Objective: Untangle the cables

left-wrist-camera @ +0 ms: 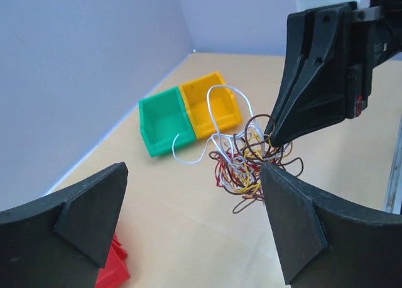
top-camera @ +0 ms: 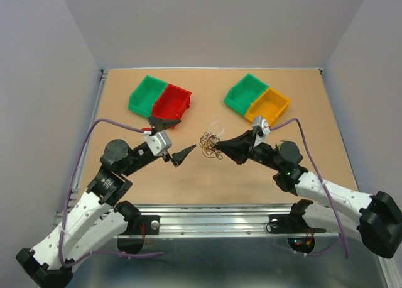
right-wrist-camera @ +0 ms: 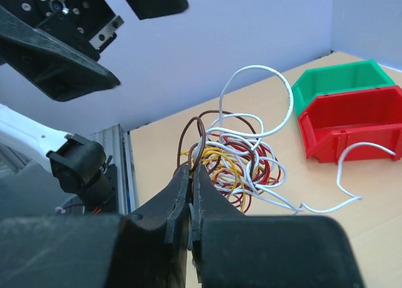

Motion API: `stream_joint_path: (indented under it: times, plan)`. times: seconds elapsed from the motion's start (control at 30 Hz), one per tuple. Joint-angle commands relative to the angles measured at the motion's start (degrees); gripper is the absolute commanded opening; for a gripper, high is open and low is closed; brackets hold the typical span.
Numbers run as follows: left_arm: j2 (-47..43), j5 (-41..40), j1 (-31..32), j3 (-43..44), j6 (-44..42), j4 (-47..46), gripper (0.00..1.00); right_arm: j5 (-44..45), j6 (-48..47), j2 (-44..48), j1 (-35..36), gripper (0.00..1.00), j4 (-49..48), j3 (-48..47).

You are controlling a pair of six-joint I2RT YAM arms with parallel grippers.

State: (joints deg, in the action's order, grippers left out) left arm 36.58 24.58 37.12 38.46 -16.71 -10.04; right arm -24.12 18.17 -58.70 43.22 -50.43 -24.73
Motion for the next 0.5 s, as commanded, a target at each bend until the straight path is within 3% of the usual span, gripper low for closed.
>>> stream_joint_path:
  times: [0.0, 0.23, 0.47]
  plan:
    - [-1.51, 2.84, -0.65, -1.54, -0.95, -2.52, 0.99, 2.58, -0.6, 4.11, 0.37, 0.01, 9.73, -5.15]
    - [3.57, 12.5, -0.65, -0.67, -2.8, -2.61, 0.99, -0.31, 0.9, 6.31, 0.46, 0.01, 14.4, -9.1]
    - [12.19, 14.18, -0.65, 2.15, -1.05, -4.89, 0.95, -2.77, 1.42, 5.53, 0.37, 0.0, 14.4, -10.25]
